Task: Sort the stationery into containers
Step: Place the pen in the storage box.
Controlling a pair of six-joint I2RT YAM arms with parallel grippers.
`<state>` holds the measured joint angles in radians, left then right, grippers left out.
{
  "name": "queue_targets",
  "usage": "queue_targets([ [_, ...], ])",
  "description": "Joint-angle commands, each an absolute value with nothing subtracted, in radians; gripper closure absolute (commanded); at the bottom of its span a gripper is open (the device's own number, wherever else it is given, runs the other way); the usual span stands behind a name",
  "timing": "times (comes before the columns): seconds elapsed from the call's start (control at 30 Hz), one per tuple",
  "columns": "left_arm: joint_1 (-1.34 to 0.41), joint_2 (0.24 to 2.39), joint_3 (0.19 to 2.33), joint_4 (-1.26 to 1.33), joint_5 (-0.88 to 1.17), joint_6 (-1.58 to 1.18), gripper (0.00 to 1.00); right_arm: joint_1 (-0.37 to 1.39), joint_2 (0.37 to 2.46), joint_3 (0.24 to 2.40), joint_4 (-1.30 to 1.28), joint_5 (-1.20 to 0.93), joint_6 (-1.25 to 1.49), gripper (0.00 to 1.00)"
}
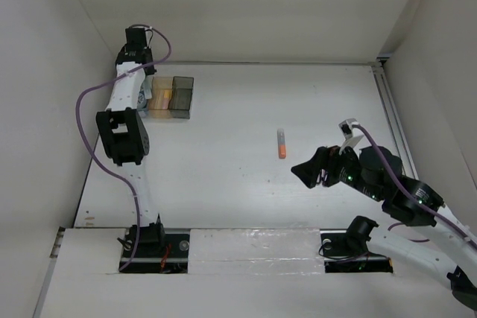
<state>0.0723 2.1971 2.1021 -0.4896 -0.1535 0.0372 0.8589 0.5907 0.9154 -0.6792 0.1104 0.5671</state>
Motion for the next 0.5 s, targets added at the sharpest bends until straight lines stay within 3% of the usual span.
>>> queue_targets([
  [0.0,0.048,2.206,2.094,-0.446,-0.109,0.038,1.00,0.867,0.603,0.936,-0.617,0.100,0.546,0.00],
  [0.47,0.035,2.232,2.016,-0.374,-0.091,0.009,0.97,0.867,0.623,0.914,-0.574,0.080,0.555,0.00],
])
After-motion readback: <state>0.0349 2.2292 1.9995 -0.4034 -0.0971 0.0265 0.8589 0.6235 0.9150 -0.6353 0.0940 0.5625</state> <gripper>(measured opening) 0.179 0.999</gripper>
